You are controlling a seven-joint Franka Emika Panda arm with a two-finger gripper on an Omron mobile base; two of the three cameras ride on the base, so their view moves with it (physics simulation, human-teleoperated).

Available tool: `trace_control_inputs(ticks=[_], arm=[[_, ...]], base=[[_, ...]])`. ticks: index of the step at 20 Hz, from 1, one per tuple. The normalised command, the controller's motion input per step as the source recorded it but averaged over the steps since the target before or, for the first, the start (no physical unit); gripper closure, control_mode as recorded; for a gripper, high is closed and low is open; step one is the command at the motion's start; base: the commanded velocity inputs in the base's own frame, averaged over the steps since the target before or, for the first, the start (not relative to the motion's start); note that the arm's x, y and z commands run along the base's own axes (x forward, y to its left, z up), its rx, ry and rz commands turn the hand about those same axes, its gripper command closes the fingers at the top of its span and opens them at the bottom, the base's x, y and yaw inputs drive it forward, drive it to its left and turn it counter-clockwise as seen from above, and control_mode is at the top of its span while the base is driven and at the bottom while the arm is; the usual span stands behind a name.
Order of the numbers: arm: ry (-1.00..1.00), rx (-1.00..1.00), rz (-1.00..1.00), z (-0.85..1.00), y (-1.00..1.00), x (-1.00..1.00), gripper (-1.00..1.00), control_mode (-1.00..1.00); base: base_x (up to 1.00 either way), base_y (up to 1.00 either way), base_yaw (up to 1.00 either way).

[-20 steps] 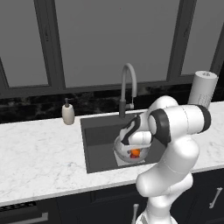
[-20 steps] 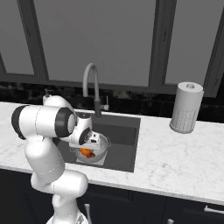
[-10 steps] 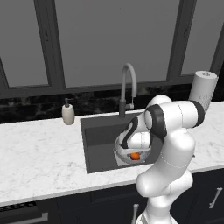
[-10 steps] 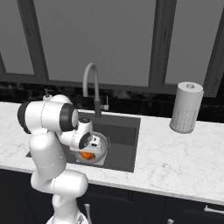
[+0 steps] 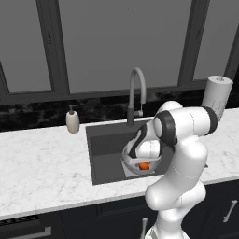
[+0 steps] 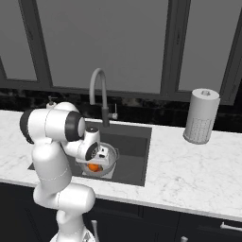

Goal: Put the colander in the sink, put the mango, orange in the colander, and turn on the sink faucet and pour water over the colander.

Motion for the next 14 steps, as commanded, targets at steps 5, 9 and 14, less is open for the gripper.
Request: trace_control_inputs(ticks=[5, 9, 14], arm=[[0.0, 0.0, 0.0, 0.0, -0.03, 0.0, -1.0, -1.0], [0.01, 0.0, 0.0, 0.0, 0.0, 0.0, -1.0, -1.0], [0.0, 0.0, 0.0, 0.0, 0.0, 0.0, -1.0, -1.0]], base=[[0.0, 0.0, 0.0], [0.0, 0.0, 0.0], [0.0, 0.0, 0.0]])
